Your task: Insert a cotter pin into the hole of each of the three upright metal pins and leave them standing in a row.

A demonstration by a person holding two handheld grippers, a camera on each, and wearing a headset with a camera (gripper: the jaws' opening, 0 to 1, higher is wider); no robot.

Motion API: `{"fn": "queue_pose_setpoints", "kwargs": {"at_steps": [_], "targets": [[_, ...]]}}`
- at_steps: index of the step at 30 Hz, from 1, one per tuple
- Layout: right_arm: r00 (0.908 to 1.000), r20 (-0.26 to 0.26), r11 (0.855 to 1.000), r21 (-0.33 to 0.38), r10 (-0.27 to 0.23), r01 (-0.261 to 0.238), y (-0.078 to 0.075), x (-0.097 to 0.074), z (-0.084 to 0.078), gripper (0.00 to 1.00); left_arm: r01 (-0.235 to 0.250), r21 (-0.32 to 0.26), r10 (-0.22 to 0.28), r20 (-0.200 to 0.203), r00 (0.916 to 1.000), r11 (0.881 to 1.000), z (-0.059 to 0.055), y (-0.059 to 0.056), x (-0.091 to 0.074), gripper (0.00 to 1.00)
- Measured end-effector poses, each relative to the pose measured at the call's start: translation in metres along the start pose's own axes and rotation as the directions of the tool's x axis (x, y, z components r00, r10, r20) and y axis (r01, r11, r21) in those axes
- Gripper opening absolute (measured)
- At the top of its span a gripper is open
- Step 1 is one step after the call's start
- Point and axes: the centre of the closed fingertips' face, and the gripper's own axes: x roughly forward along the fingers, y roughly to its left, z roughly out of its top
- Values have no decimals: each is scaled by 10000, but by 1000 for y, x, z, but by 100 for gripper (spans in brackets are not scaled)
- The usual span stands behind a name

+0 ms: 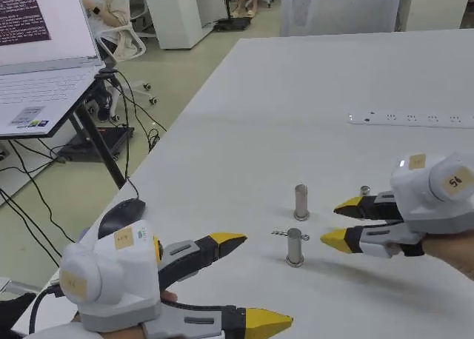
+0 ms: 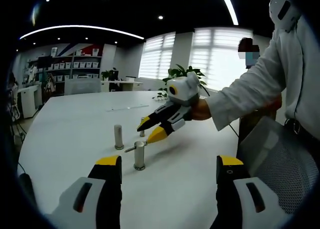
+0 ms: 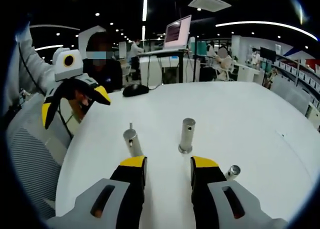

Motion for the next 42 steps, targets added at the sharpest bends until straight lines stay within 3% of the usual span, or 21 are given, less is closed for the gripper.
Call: {"fn": "queue_pose_setpoints", "kwargs": {"at_steps": [7, 14, 29, 34, 42], "targets": [[9995, 27, 9994, -144, -304, 304, -10, 15, 21, 36, -168, -158, 169, 71, 9998, 9997, -2, 3, -4, 78], [9993, 38, 9989, -262, -383, 384, -15, 29, 30, 34, -274, -233, 277, 118, 9995, 9994, -3, 3, -7, 78], [9977, -404, 9981, -330, -540, 527, -19, 51, 27, 23, -380, -219, 383, 149, 9992, 9990, -3, 3, -8, 77], [9961, -398, 9963, -388, -786, 770, -23, 50, 26, 16, -375, -197, 378, 152, 9992, 9991, -3, 3, -8, 76], [9967, -348, 9972, -216, -729, 722, -25, 50, 27, 13, -374, -177, 376, 111, 9992, 9991, -3, 4, -7, 76]]}}
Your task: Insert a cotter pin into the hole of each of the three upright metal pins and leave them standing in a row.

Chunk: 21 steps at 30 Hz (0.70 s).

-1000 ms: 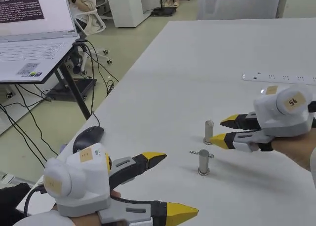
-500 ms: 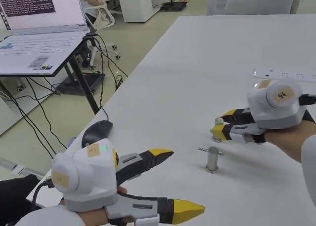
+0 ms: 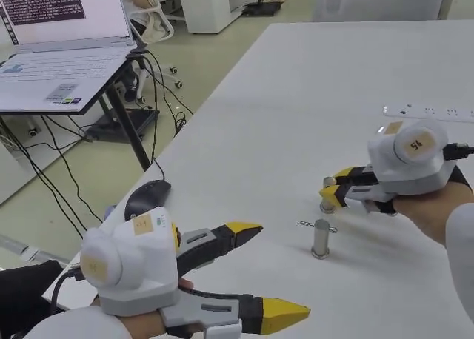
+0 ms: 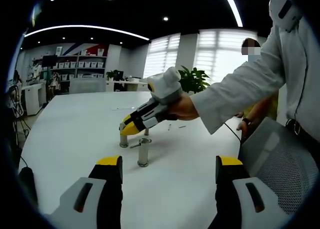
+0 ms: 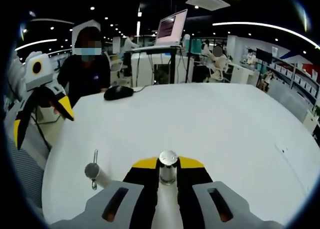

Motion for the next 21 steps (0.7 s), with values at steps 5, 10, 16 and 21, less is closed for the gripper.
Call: {"fn": "queue_pose_setpoints", "kwargs": {"at_steps": [5, 10, 16, 21], "targets": [[10000, -51, 10000, -25, 27, -27, -1, -1, -1, 12, -42, -21, 42, 46, 10000, 10000, 1, 1, -1, 76], [9999, -83, 9998, 206, 80, -78, -1, -7, -5, 12, -29, -15, 29, 61, 10000, 10000, 1, 0, 0, 75], [9995, -107, 9994, 194, 282, -280, 8, -18, -11, 11, -8, 49, 8, 86, 10000, 10000, 3, 0, 0, 75], [9995, -12, 9990, 326, 314, -314, 12, -30, -14, 11, 68, 96, -68, 47, 10000, 9999, 4, -3, 2, 75]]}}
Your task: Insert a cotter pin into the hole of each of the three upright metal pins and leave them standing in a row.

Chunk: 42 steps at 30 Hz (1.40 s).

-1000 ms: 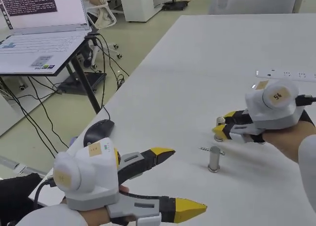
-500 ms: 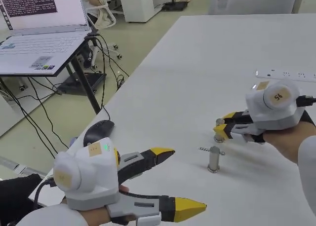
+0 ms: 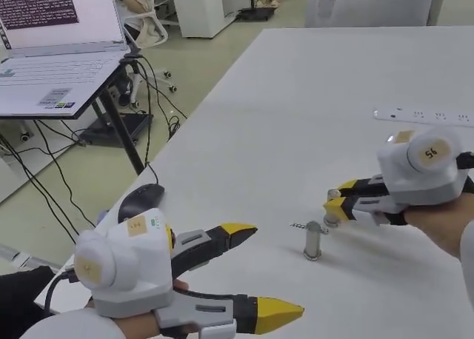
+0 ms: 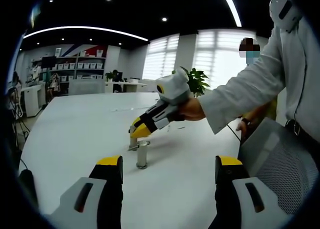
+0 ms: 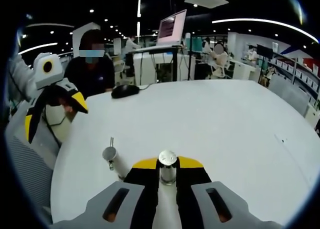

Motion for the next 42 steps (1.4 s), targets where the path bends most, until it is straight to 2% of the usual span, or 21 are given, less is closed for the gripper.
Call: {"fn": "queue_pose_setpoints", "kwargs": {"at_steps": [13, 19, 24, 32, 42], "targets": [[9994, 342, 9997, 230, 64, -72, 11, -47, -6, 11, 332, 216, -330, -74, 9994, 9992, 3, -7, 6, 75], [9990, 441, 9997, 202, 96, -105, 17, -70, -10, 11, 539, 293, -533, -218, 9983, 9981, 1, -10, 9, 75], [9988, 429, 9995, 225, 227, -236, 24, -82, -17, 11, 765, 388, -753, -313, 9967, 9963, 0, -14, 13, 76], [9978, 401, 9978, 384, 526, -541, 35, -94, -32, 11, 967, 450, -946, -465, 9944, 9943, -2, -17, 18, 75], [9964, 413, 9963, 392, 746, -762, 52, -100, -43, 11, 1111, 450, -1083, -609, 9923, 9928, -5, -21, 22, 74]]}}
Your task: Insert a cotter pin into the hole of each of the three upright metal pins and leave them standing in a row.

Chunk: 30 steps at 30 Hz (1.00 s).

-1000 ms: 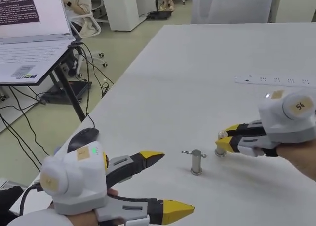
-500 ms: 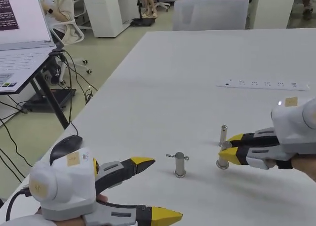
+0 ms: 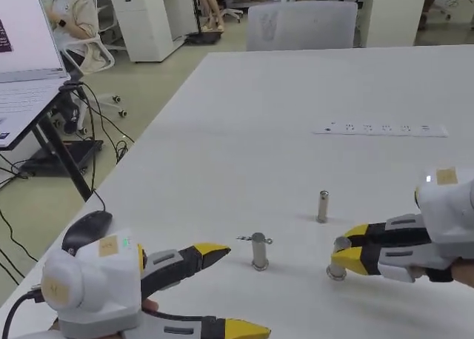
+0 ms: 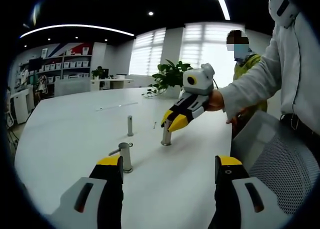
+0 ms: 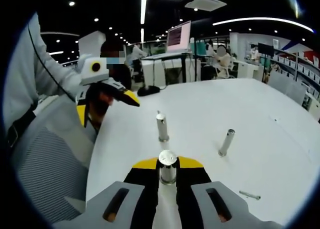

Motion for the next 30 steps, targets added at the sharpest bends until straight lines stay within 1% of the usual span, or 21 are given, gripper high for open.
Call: {"fn": "queue_pose_setpoints", "kwargs": {"at_steps": [6, 11, 15, 17, 20, 25, 30], "targets": [[10000, -49, 9999, 107, 60, -59, 6, 0, -11, 11, 80, 76, -80, -56, 10000, 9999, 0, -2, 2, 74], [9999, -79, 9999, 36, 144, -144, 17, -3, -15, 11, 111, 70, -111, -72, 9999, 9999, -1, -3, 3, 74], [9998, -109, 9998, -26, 179, -179, 21, -3, -19, 11, 140, 81, -139, -92, 9999, 9999, -1, -5, 4, 74], [9998, -122, 9999, -37, 158, -159, 22, -2, -20, 11, 139, 79, -139, -87, 9999, 9999, -1, -6, 4, 74], [9998, -171, 9997, -251, 49, -54, 22, -2, -23, 11, 144, 84, -143, -67, 9999, 9999, -1, -7, 4, 74], [9998, -204, 9995, -299, -56, 50, 23, -1, -27, 12, 154, 93, -153, -75, 9999, 9998, 0, -8, 4, 74], [9996, -257, 9990, -431, -79, 68, 23, 0, -31, 12, 158, 79, -157, -73, 9998, 9998, 0, -8, 5, 73]]}}
